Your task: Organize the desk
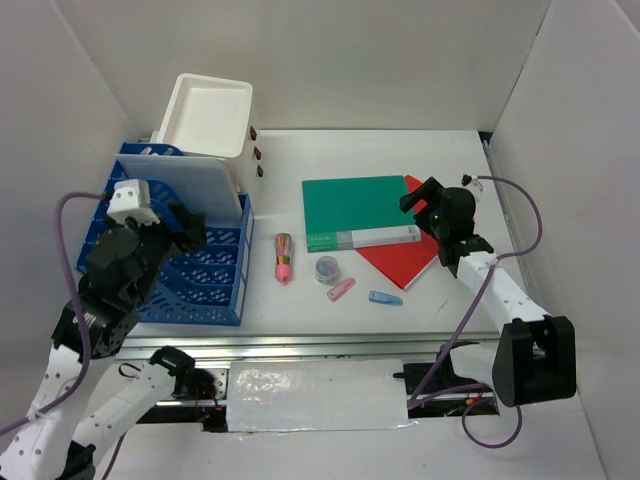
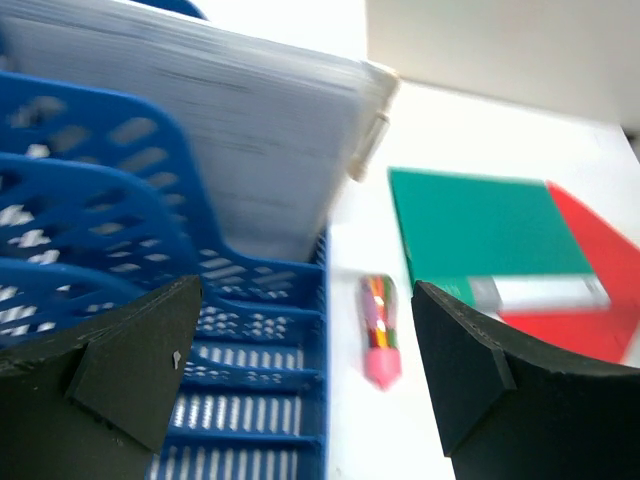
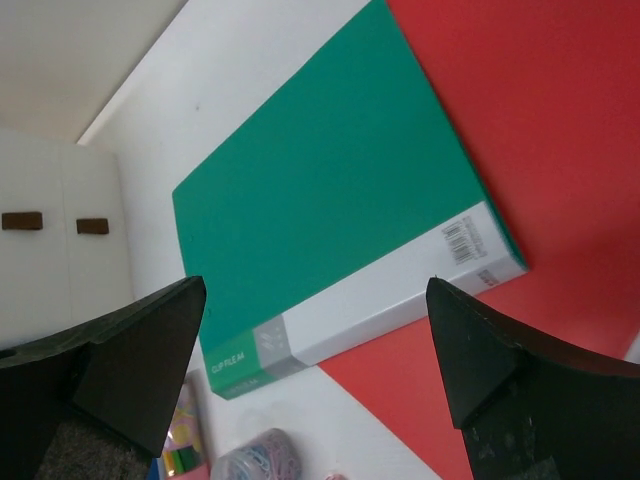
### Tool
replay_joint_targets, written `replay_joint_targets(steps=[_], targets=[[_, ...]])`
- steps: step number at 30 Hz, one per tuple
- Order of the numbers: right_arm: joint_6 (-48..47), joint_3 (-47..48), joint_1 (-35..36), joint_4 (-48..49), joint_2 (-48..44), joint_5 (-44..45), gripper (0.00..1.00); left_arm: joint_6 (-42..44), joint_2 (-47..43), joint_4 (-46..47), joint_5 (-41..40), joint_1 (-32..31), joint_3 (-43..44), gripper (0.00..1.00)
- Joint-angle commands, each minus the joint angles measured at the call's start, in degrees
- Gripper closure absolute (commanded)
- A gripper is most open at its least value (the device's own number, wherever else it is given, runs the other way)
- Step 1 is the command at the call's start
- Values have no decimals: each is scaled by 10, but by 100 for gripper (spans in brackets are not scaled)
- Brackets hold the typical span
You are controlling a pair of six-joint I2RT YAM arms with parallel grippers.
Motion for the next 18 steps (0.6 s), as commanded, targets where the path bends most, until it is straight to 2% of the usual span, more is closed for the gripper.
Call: replay_joint_targets(steps=[1,4,7,8,11,13,15,18], targets=[[-18,-8,-27,-3,-30,-3,0,-12,63,-13,102,-2,57,0],[-26,-9,-54,-8,-31,-30,0,-18,117,-32,157,-3,94,1],[-56,-3,-79,-8,-33,-61,0,-27,145,-30,179,-11,109,2],[-67,11,-90,-28,-7,-81,0,-28,150,-30,181,-20,120,2],[-110,59,-134,-78,47,-195,0,-27,182,-51,175,-40,158,1],[-116,55,-153,-69,48,-253,0,-22,222,-82,168,-68,186,1],[-132,57,-154,-74,45,-257,0,-19,265,-101,135,-102,221,0],[-145,74,-154,-114,50,-235,0,-24,284,-106,124,-124,228,1]])
